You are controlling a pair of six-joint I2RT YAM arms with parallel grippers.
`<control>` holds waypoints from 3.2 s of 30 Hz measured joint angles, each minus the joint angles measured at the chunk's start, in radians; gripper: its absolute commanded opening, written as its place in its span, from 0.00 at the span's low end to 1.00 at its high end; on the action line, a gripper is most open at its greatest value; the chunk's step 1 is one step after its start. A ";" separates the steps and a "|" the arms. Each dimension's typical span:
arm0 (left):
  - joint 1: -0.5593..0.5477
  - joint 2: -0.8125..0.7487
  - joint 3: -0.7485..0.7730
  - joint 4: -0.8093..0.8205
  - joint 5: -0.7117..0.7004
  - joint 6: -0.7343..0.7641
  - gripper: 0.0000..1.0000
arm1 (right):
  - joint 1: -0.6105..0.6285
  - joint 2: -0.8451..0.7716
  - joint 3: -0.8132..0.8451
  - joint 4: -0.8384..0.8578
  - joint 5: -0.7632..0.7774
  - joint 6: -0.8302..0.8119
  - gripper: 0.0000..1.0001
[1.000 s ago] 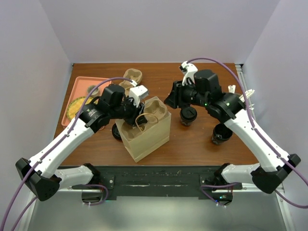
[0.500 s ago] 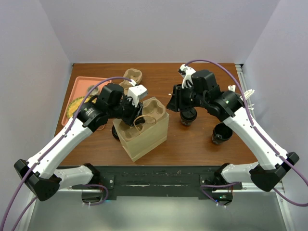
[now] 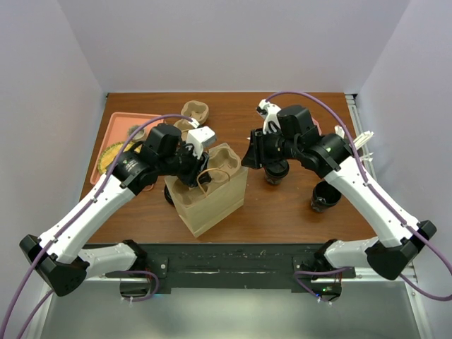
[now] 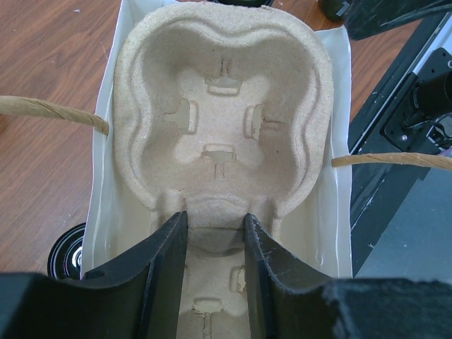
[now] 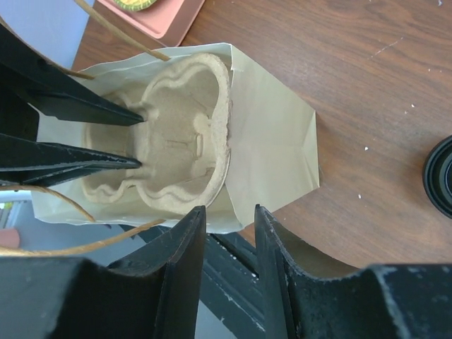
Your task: Pack the takeout coffee
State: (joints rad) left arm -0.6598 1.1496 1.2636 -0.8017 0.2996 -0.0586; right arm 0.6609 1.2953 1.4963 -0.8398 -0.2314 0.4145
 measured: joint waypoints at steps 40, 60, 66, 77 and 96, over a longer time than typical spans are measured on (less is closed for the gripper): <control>-0.010 0.032 -0.018 -0.025 -0.016 0.003 0.00 | 0.012 0.055 0.001 0.002 0.018 -0.111 0.00; -0.016 0.089 -0.010 -0.053 -0.027 0.001 0.41 | 0.013 -0.021 -0.063 0.024 0.084 -0.001 0.00; -0.016 0.128 0.096 -0.059 -0.027 -0.008 0.61 | 0.013 -0.041 -0.080 0.033 0.100 0.016 0.00; -0.016 0.137 0.186 -0.055 -0.027 -0.052 0.63 | 0.013 -0.079 -0.098 0.033 0.142 0.031 0.00; -0.016 0.118 0.476 -0.150 -0.200 -0.304 0.70 | 0.013 -0.113 -0.098 0.010 0.343 0.106 0.31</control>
State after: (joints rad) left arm -0.6758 1.2675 1.7393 -0.9520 0.0998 -0.3630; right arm 0.6739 1.1828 1.3987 -0.8303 0.1112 0.5201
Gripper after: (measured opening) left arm 0.706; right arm 0.209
